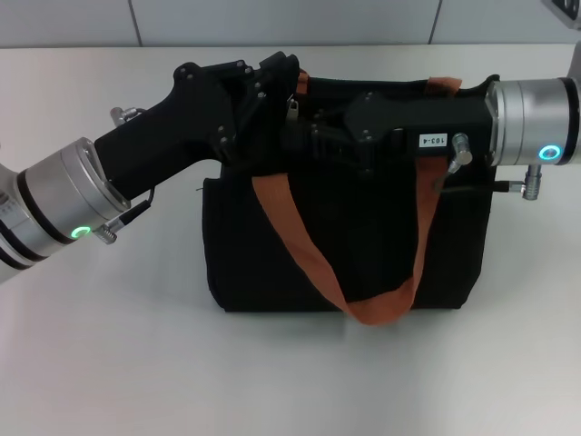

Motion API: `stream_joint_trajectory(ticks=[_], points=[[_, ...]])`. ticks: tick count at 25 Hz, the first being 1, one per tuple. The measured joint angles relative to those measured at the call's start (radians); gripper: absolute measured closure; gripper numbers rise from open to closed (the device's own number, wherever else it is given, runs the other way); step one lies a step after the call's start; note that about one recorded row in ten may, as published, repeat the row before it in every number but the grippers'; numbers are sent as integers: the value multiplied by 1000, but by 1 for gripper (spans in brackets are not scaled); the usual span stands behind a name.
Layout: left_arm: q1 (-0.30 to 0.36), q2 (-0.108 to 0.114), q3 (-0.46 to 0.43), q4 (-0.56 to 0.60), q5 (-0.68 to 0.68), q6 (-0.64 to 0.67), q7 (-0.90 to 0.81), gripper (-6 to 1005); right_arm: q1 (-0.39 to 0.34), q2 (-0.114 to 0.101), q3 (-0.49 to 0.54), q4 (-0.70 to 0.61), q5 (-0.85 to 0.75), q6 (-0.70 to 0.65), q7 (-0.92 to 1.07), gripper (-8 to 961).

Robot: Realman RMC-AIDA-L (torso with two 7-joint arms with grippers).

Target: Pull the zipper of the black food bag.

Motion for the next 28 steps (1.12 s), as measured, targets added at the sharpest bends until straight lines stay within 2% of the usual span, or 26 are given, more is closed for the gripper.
stream_joint_trajectory(ticks=[16, 23, 28], points=[[-13, 0, 0, -3, 2, 1, 0, 969, 15, 3, -14, 0, 5, 10, -3, 867], [-10, 0, -7, -3, 0, 1, 0, 969, 3, 3, -9, -2, 5, 9, -8, 955], [-8, 0, -9, -3, -2, -2, 0, 968, -23, 1, -1, -10, 9, -6, -5, 955]])
